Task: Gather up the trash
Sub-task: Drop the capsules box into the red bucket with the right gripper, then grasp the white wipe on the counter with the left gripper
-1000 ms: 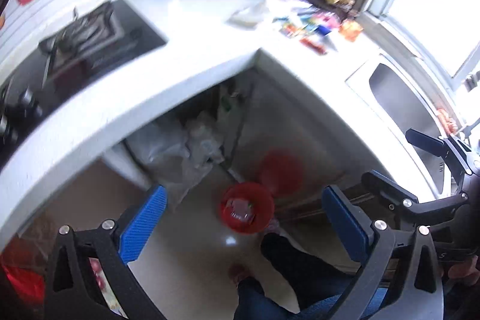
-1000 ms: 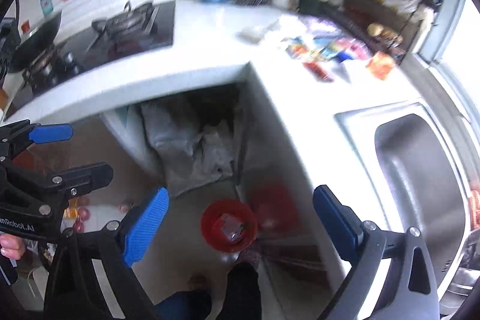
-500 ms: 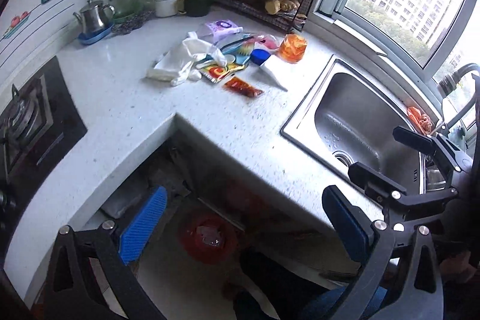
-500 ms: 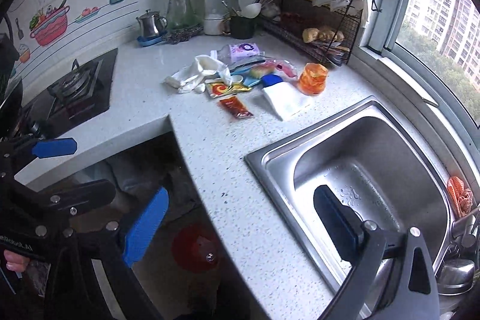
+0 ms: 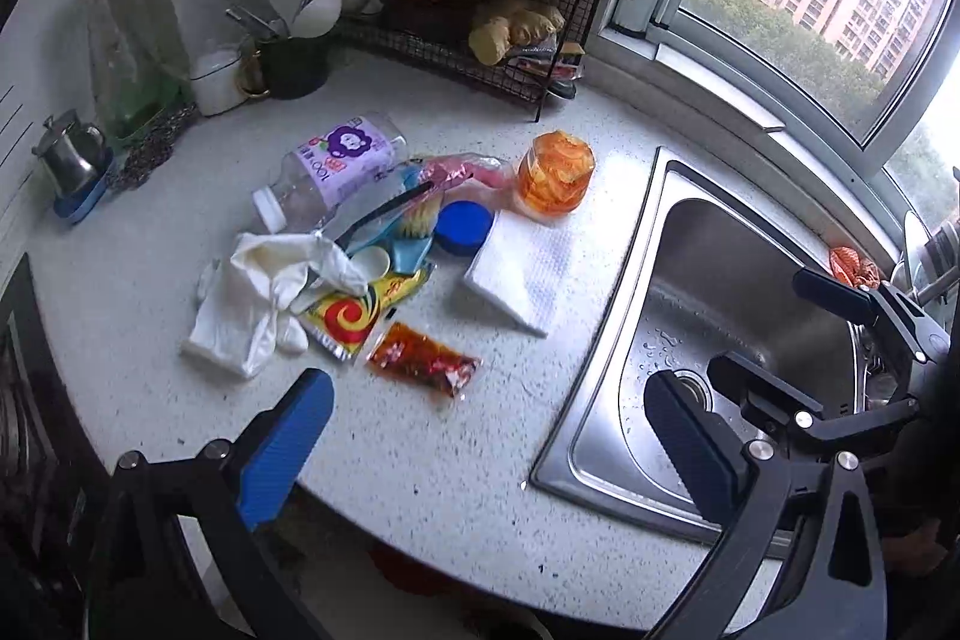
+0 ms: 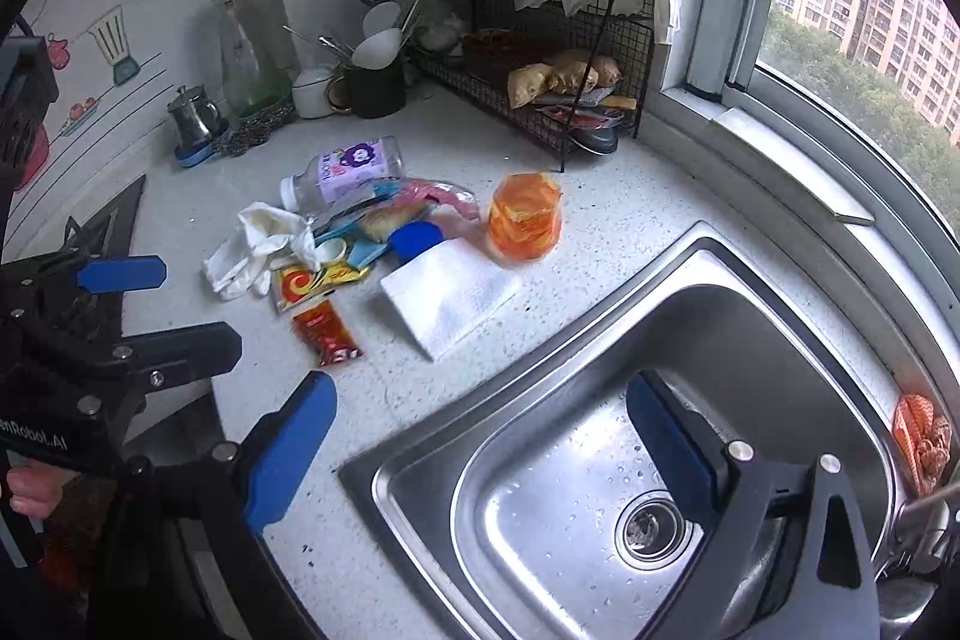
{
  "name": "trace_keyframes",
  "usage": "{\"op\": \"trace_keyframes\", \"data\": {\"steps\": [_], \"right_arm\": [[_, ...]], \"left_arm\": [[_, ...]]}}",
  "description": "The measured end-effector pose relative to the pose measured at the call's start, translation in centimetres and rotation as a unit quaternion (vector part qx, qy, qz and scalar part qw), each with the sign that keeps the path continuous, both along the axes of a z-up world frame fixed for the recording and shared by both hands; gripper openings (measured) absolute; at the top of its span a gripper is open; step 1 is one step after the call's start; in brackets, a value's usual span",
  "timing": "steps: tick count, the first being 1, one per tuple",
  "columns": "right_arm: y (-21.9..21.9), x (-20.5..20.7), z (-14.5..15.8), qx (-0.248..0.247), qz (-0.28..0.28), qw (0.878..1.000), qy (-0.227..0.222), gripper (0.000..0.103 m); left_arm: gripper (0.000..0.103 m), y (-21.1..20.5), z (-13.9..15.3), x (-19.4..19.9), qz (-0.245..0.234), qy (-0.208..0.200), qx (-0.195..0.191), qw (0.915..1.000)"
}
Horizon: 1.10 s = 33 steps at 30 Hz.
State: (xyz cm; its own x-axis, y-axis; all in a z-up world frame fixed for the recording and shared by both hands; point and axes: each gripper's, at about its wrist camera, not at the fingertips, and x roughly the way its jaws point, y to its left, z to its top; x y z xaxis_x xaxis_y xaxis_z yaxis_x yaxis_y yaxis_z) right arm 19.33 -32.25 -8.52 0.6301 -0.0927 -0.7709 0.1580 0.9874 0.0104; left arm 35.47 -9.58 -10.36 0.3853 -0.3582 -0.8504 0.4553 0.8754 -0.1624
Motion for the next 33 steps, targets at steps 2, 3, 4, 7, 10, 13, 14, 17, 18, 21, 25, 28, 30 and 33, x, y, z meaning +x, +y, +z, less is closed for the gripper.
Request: {"op": "trace_keyframes", "data": {"steps": [2,3,4,7,10,13,14,17,18,21,25,28,30,33], "right_arm": [[-1.1,1.0,-0.2,0.0,-0.005,1.0,0.004,0.097],[-1.6,1.5,-0.4,0.001,-0.007,1.0,0.008,0.097],[-2.1,1.9,-0.6,0.002,-0.009,1.0,0.011,0.097],[-3.4,3.0,-1.3,0.008,-0.008,1.0,0.02,0.097],[-4.8,3.9,-2.0,0.015,-0.014,0.999,0.027,0.097],[-5.7,4.4,-2.3,0.019,-0.024,0.999,0.032,0.097],[-6.1,4.7,-2.5,0.02,-0.026,0.999,0.033,0.097],[-7.2,5.3,-3.1,0.026,-0.033,0.998,0.038,0.097],[-7.5,5.5,-3.4,0.027,-0.033,0.998,0.043,0.097],[-8.2,6.1,-4.4,0.026,-0.032,0.998,0.057,0.097],[-9.3,6.5,-5.0,0.033,-0.041,0.996,0.066,0.097],[-9.6,6.8,-4.8,0.032,-0.039,0.996,0.067,0.097],[-9.6,7.1,-4.7,0.03,-0.037,0.997,0.067,0.097],[-9.6,7.5,-4.8,0.032,-0.033,0.996,0.071,0.097]], "left_arm": [[0.103,-1.0,-0.5,1.5,-0.008,0.006,0.002,1.0],[0.103,-1.3,-0.8,2.0,-0.01,0.009,0.003,0.9999],[0.103,-1.6,-1.2,2.7,-0.012,0.015,0.002,0.9998],[0.103,-2.4,-2.8,4.4,-0.014,0.032,0.004,0.9994],[0.103,-3.4,-4.3,5.6,-0.021,0.04,0.022,0.9988],[0.103,-4.5,-5.7,6.4,-0.034,0.05,0.025,0.9979],[0.103,-4.9,-6.1,6.6,-0.039,0.051,0.027,0.9976],[0.103,-6.0,-7.3,7.5,-0.048,0.063,0.032,0.9964],[0.103,-6.2,-7.7,7.7,-0.049,0.067,0.031,0.9961],[0.101,-6.7,-8.5,8.4,-0.052,0.075,0.034,0.9952],[0.088,-7.2,-9.4,9.1,-0.059,0.085,0.037,0.994],[0.081,-7.5,-10.0,9.5,-0.057,0.089,0.041,0.9936],[0.074,-7.8,-10.3,9.7,-0.058,0.093,0.039,0.9933],[0.042,-8.5,-11.0,9.6,-0.067,0.101,0.039,0.9919]]}}
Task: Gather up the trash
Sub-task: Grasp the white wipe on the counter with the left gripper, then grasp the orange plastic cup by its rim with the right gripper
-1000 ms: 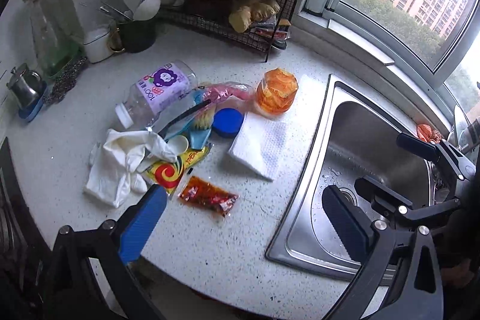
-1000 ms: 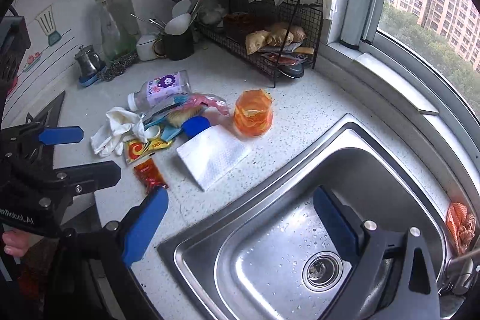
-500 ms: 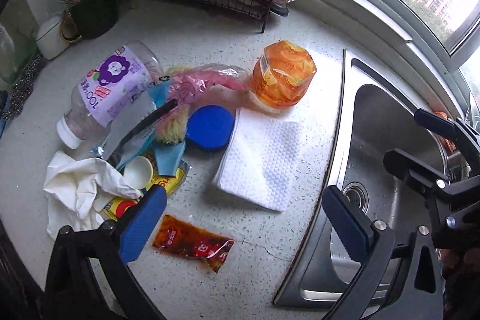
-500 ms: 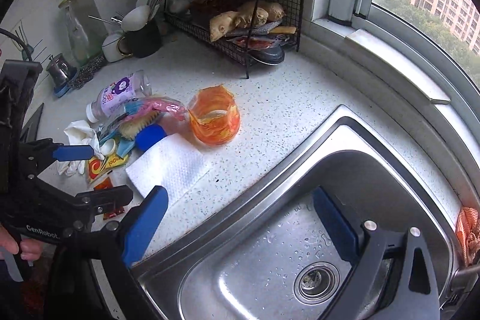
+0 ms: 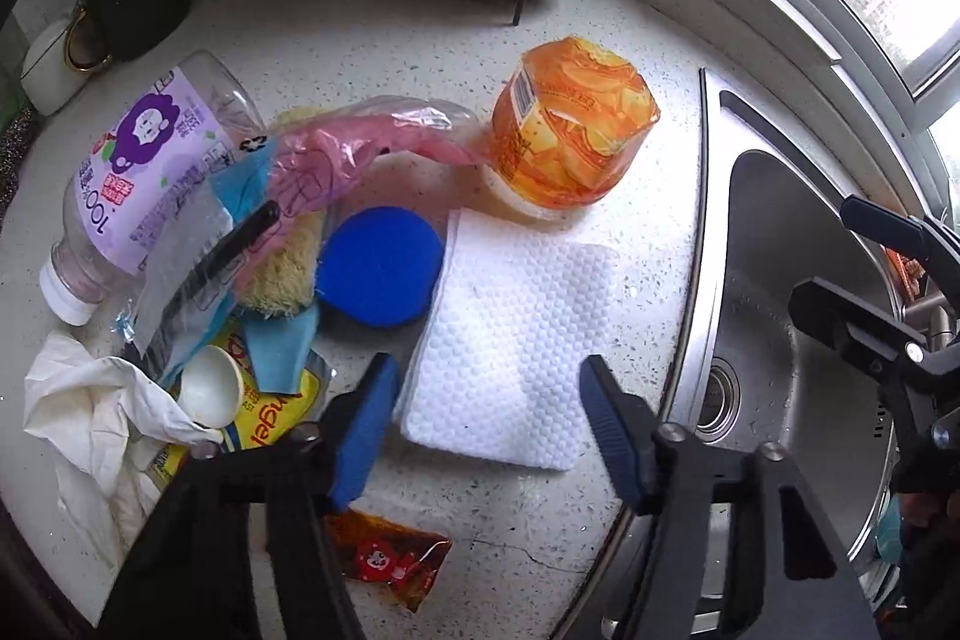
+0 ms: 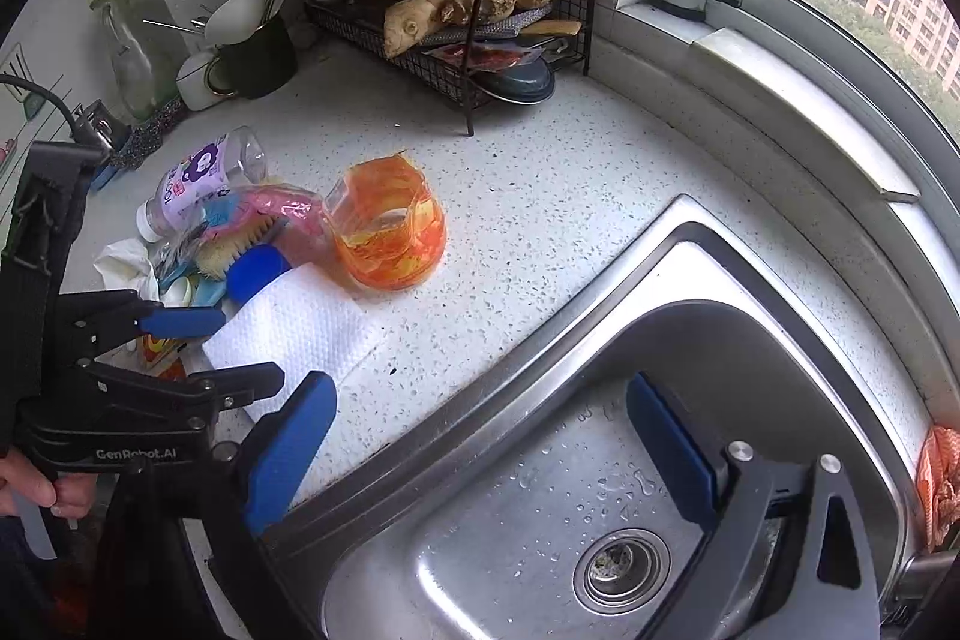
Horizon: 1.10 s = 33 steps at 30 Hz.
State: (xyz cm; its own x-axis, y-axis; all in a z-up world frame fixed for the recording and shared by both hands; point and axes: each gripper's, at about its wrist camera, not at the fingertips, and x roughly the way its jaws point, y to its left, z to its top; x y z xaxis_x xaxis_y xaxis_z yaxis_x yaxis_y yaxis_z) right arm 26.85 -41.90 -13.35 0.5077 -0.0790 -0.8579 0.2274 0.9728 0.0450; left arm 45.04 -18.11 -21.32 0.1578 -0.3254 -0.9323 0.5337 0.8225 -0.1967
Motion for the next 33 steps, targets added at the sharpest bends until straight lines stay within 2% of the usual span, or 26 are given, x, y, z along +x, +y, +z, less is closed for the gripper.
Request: {"op": "trace_keyframes", "data": {"steps": [1,3,8,16,24,28,33], "right_arm": [[0.0,0.1,-0.1,-0.001,0.001,1.0,0.003,0.097],[0.0,0.2,-0.3,0.001,0.002,1.0,0.006,0.097],[0.1,0.2,-0.9,0.009,0.005,1.0,0.016,0.097],[0.2,0.4,0.1,0.024,0.014,1.0,0.006,0.097],[0.0,3.4,1.8,0.032,0.023,0.999,-0.017,0.097],[0.5,5.5,1.6,0.028,0.037,0.999,-0.016,0.097],[1.0,8.0,-0.2,0.017,0.053,0.998,0.006,0.097]], "left_arm": [[0.025,-0.2,-0.2,-0.2,-0.004,0.003,0.0,1.0],[0.015,-0.5,-0.7,-0.5,-0.008,0.005,0.003,1.0],[0.004,-1.0,-1.0,-1.2,-0.008,0.006,0.0,0.9999],[0.003,0.3,2.6,-1.9,0.013,-0.021,-0.02,0.9995],[0.003,2.9,7.5,-1.4,0.037,-0.06,-0.021,0.9973],[0.003,3.8,6.7,-0.6,0.05,-0.055,-0.01,0.9972],[0.003,4.2,5.5,-0.3,0.067,-0.039,0.001,0.997]]}}
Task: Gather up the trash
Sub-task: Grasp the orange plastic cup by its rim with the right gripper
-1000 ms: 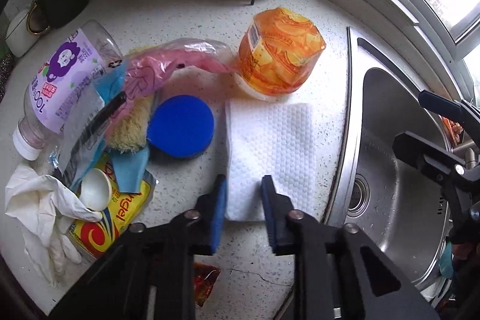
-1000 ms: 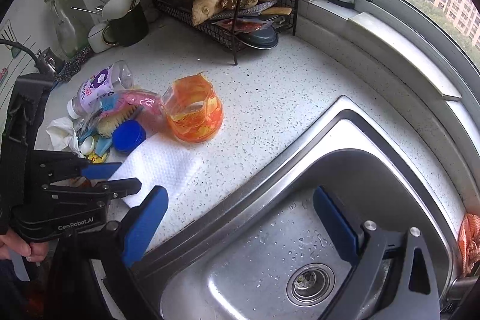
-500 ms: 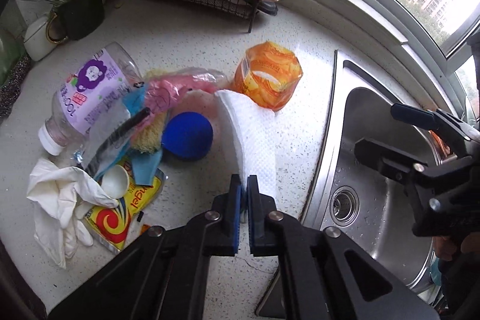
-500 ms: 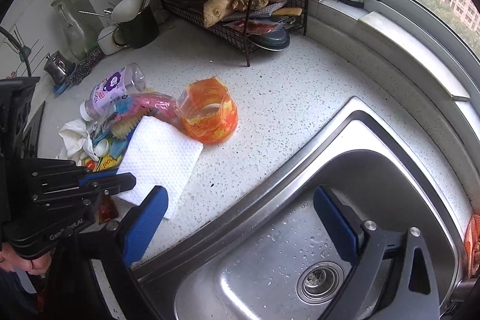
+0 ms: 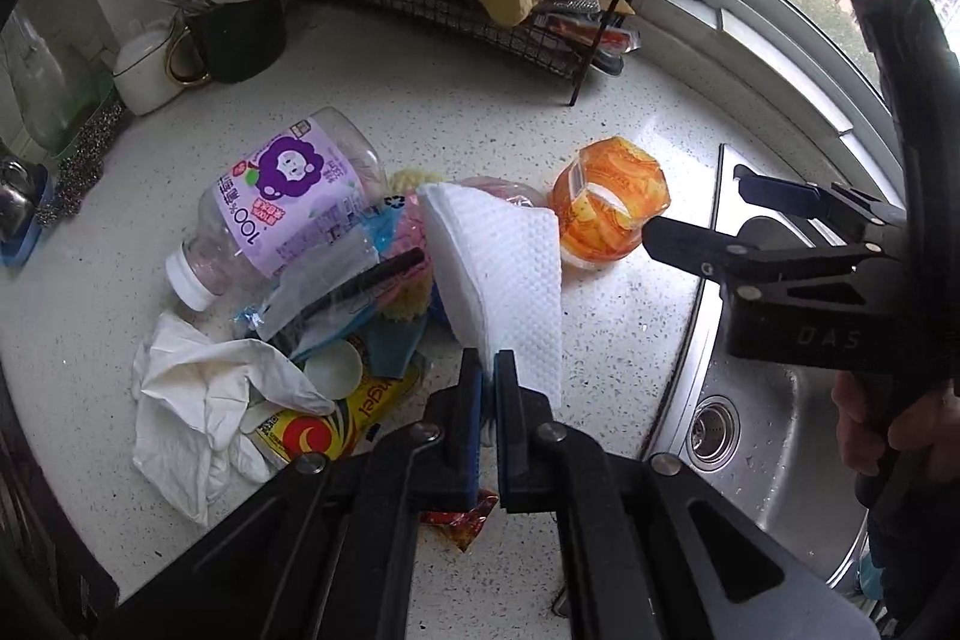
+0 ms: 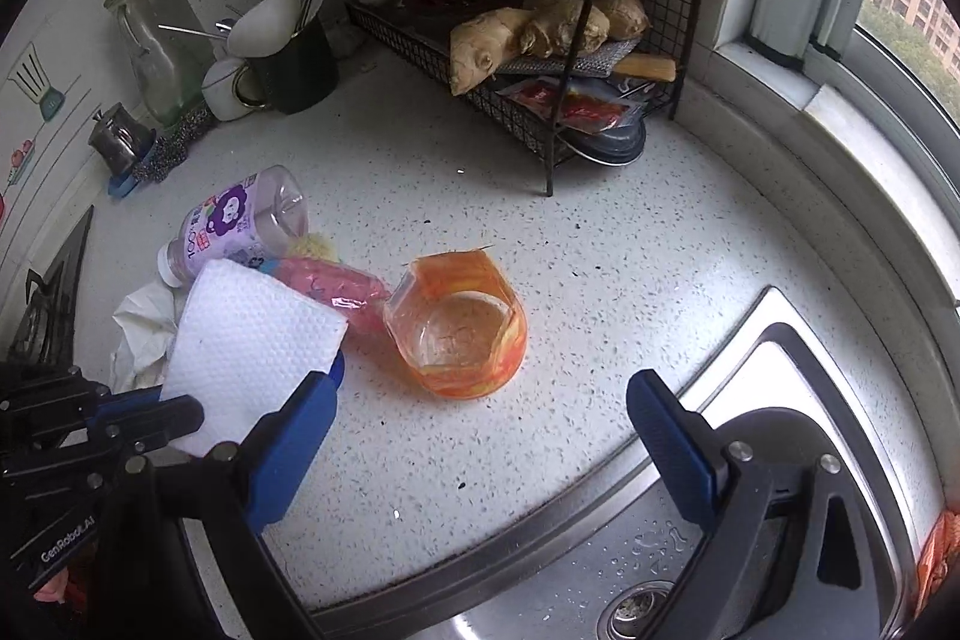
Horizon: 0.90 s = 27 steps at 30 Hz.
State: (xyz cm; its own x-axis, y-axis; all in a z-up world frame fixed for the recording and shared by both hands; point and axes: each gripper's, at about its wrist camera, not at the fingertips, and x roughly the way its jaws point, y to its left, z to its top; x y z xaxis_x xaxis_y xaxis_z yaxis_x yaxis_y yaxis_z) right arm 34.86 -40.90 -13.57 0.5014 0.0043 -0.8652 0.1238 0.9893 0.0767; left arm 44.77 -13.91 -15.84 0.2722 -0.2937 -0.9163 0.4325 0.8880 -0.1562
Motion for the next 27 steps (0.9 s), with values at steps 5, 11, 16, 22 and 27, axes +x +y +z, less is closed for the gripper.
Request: {"op": "trace_keyframes", "data": {"steps": [5,11,16,22,27], "right_arm": [[0.2,2.3,-2.8,-0.01,0.012,0.999,0.03,0.097],[0.2,3.9,-4.5,-0.025,0.019,0.999,0.039,0.097],[0.3,4.9,-5.2,-0.028,0.025,0.999,0.039,0.064],[1.1,3.8,-4.1,-0.054,0.026,0.998,0.025,0.063],[2.0,1.3,-1.6,-0.058,0.023,0.998,0.008,0.063]], "left_arm": [[0.003,0.6,-1.4,0.8,0.015,0.012,0.004,0.9998],[0.003,-0.3,-3.4,1.7,0.019,0.025,0.011,0.9994],[0.003,-0.3,-4.5,2.0,0.03,0.033,0.015,0.9989],[0.003,-0.3,-4.3,1.9,0.04,0.026,0.018,0.9987],[0.003,0.0,-2.9,0.8,0.038,0.01,0.021,0.999]]}}
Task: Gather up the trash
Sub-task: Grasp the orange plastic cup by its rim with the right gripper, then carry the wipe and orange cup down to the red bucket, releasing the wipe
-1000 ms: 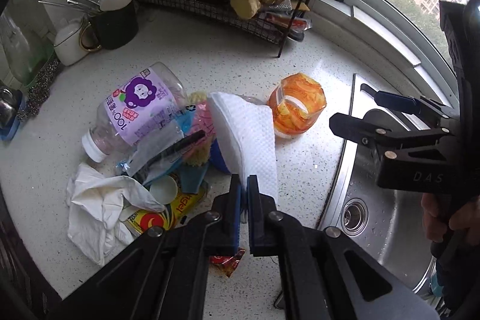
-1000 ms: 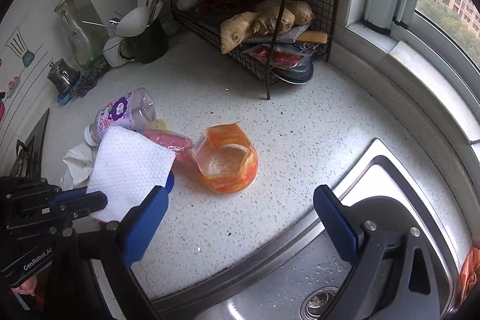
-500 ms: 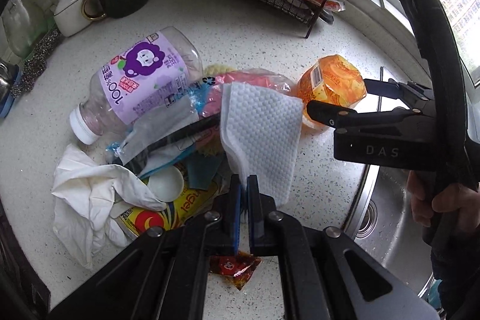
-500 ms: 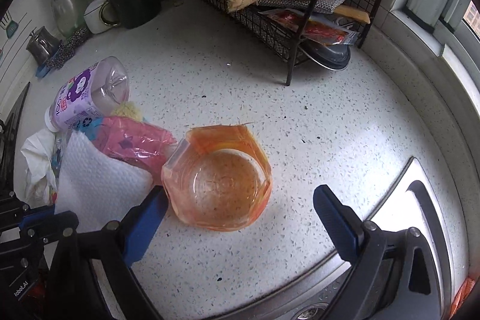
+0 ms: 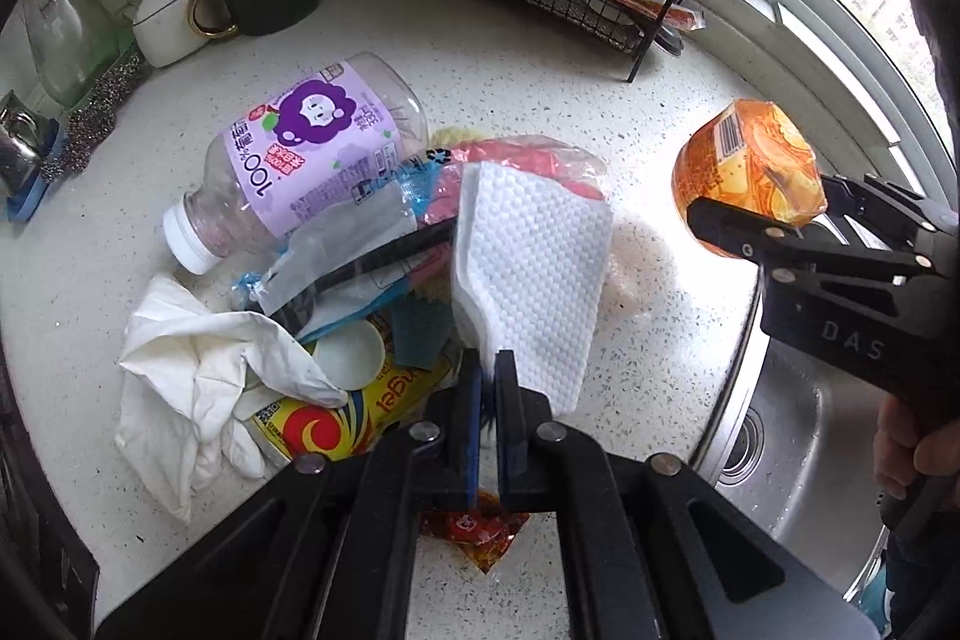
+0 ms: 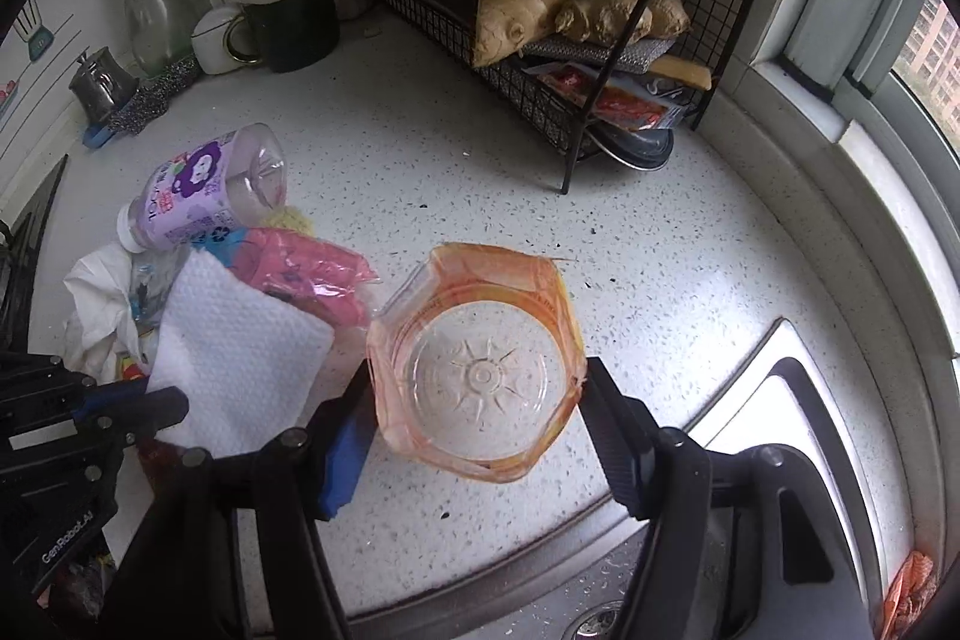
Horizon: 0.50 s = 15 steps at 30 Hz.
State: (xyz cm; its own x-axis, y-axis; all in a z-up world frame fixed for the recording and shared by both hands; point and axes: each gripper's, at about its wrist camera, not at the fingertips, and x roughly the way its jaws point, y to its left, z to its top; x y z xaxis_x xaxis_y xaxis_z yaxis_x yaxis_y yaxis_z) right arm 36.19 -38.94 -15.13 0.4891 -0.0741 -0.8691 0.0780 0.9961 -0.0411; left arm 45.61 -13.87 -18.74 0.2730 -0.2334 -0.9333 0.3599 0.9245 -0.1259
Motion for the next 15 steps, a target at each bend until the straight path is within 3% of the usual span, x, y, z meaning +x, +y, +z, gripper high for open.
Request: {"op": "trace_keyframes", "data": {"steps": [15], "right_arm": [[5.9,-10.5,8.1,-0.019,0.016,0.998,-0.052,0.063]], "left_arm": [[0.003,4.3,7.9,-8.4,-0.014,-0.064,-0.031,0.9974]]}}
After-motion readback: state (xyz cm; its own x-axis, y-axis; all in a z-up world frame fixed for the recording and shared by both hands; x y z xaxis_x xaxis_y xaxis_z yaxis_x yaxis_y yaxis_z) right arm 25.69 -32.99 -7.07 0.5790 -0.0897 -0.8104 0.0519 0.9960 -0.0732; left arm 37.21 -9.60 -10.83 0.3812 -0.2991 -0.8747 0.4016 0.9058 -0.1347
